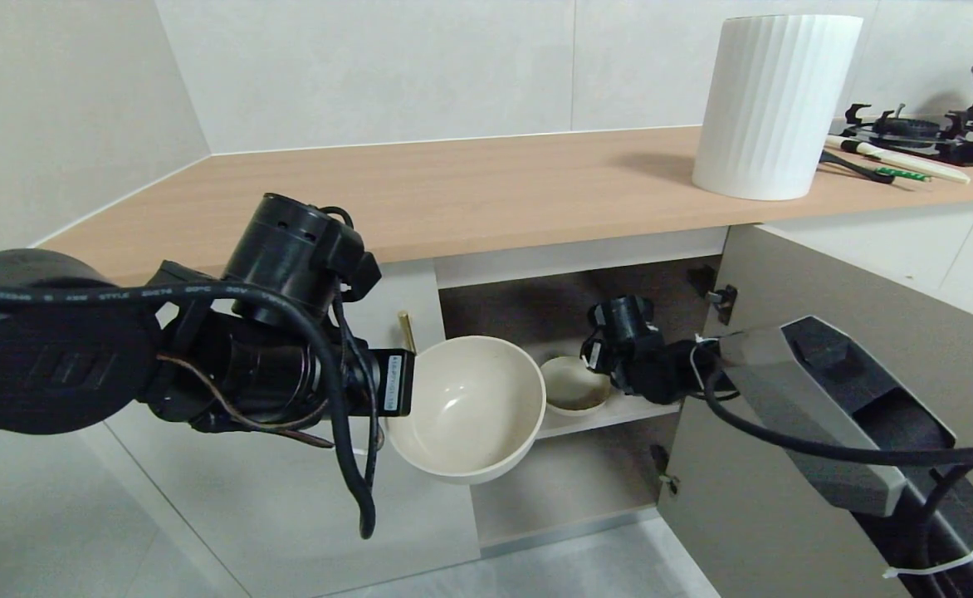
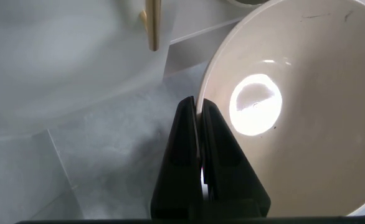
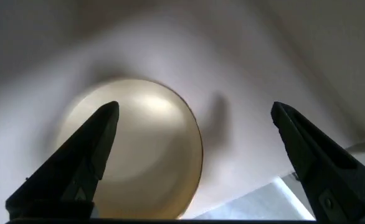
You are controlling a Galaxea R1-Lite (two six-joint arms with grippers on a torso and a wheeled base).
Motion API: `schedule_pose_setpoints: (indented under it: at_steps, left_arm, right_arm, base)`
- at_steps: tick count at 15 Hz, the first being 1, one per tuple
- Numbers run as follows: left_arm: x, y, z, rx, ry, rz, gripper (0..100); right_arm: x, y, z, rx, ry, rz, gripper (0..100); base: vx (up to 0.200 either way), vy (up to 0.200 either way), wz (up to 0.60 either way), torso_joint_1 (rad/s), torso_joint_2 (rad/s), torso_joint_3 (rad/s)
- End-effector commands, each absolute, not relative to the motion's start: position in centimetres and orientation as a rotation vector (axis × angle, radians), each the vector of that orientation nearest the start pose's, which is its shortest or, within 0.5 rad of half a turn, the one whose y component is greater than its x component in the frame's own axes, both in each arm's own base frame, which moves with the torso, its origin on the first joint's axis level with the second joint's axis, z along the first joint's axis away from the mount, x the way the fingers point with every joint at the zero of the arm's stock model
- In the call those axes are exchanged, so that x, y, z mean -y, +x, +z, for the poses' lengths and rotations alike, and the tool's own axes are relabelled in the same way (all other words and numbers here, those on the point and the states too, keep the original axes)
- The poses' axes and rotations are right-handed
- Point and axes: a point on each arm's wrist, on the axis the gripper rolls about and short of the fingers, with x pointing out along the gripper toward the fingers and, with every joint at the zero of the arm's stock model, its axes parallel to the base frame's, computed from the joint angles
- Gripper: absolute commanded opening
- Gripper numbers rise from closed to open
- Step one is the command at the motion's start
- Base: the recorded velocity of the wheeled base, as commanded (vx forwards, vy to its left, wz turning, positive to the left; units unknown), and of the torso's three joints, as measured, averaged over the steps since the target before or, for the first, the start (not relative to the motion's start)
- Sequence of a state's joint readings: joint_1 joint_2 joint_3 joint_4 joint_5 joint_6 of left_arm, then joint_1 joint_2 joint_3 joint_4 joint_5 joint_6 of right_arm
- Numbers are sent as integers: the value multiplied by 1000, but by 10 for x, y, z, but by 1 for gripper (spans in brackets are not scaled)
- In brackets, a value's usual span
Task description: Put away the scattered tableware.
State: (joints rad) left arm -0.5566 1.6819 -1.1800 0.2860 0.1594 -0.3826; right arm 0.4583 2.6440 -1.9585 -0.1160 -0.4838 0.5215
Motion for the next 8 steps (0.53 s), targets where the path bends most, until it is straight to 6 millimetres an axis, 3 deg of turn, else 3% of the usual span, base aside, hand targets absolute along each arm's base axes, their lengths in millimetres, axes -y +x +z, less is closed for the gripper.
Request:
schedule_pose_setpoints:
  at_steps: [1,2,3,4,5,8]
  left_arm:
    - [155,253,204,-810,-74,-228,0]
    - [156,253,203,-814,-69,-232,0]
    - [161,253,199,-825,-52,-243,0]
    - [164,253,197,-831,-39,-244,0]
    - [171,253,190,-842,1,-242,0]
    - [184,255,173,-861,88,-206,0]
  right_arm:
    - [-211,442,102,-485,282,-115,100]
    - [-209,429,112,-501,284,-82,100]
    - [-207,399,135,-532,284,0,100]
    - [-205,384,145,-545,283,35,100]
    - [-197,356,170,-554,277,103,100]
    - [-180,308,214,-632,264,191,100]
  base:
    - [0,0,0,0,0,0]
    - [0,0,0,0,0,0]
    - [0,0,0,0,0,0]
    - [0,0,0,0,0,0]
    - [0,0,0,0,0,0]
    - [0,0,0,0,0,0]
